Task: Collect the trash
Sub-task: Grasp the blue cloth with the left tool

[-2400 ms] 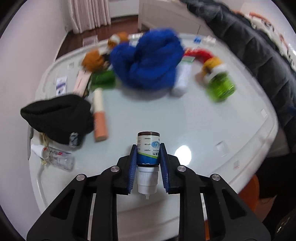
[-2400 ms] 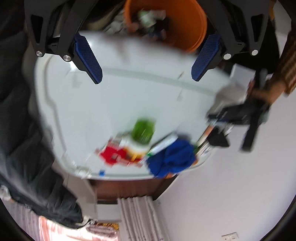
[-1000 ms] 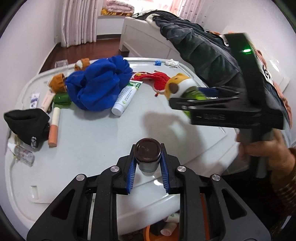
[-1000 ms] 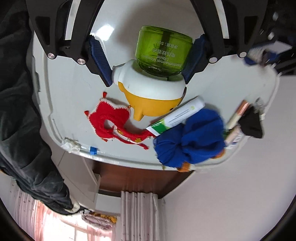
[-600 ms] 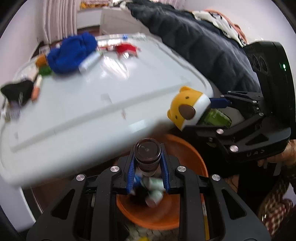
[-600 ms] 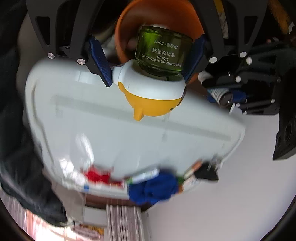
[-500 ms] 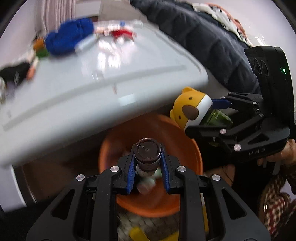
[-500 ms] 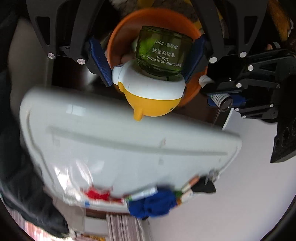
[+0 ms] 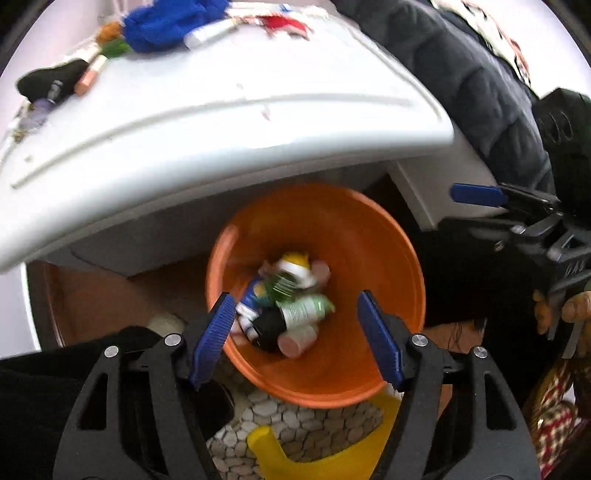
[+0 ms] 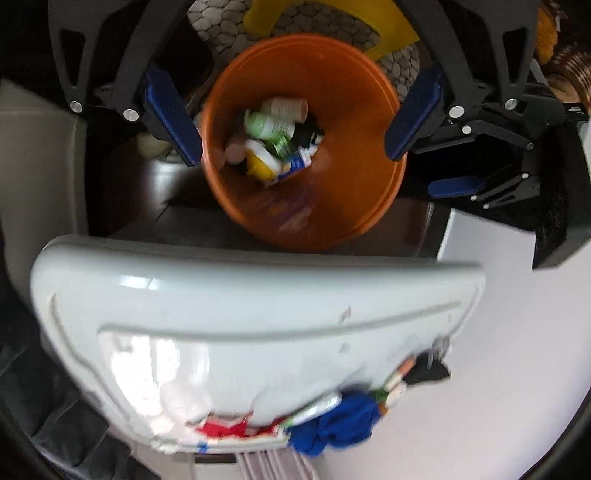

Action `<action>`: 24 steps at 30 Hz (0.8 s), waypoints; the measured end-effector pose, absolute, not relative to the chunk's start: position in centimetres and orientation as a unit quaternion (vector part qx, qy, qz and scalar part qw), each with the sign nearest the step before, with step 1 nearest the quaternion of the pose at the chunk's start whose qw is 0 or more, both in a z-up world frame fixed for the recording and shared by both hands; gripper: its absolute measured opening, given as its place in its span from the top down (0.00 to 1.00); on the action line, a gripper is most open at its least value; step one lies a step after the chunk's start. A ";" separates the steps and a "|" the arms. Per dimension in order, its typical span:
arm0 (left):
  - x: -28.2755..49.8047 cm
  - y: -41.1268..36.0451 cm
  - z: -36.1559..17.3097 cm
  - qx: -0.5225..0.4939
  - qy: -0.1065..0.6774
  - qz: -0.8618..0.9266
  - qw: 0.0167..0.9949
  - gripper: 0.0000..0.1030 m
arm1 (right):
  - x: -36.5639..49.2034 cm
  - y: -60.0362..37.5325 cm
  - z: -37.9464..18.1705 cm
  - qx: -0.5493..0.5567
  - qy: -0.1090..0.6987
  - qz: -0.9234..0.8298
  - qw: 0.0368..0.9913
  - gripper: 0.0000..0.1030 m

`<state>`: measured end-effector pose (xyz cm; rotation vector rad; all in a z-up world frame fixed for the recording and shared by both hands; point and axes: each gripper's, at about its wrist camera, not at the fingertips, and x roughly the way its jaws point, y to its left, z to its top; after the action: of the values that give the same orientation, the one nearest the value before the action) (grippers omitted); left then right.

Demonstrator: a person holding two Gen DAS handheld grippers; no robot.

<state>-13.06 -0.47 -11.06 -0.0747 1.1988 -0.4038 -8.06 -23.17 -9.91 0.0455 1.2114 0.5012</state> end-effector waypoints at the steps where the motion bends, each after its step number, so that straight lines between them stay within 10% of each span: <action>1: -12.9 -0.2 -10.4 -0.035 0.550 -0.183 0.814 0.35 | -7.4 -23.4 -8.8 0.025 0.552 0.233 0.800 0.06; 10: -4.3 3.8 -3.3 -0.053 0.468 -0.116 0.875 0.23 | 1.9 -22.2 1.5 0.064 0.428 0.262 0.863 0.05; 24: 17.0 5.2 -6.6 -0.005 0.463 -0.034 0.885 0.23 | 5.4 -22.3 -3.7 0.096 0.464 0.247 0.845 0.05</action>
<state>16.95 5.16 -6.58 -0.0110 0.9641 -0.0707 5.43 -22.26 -3.70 0.2023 0.9789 0.5201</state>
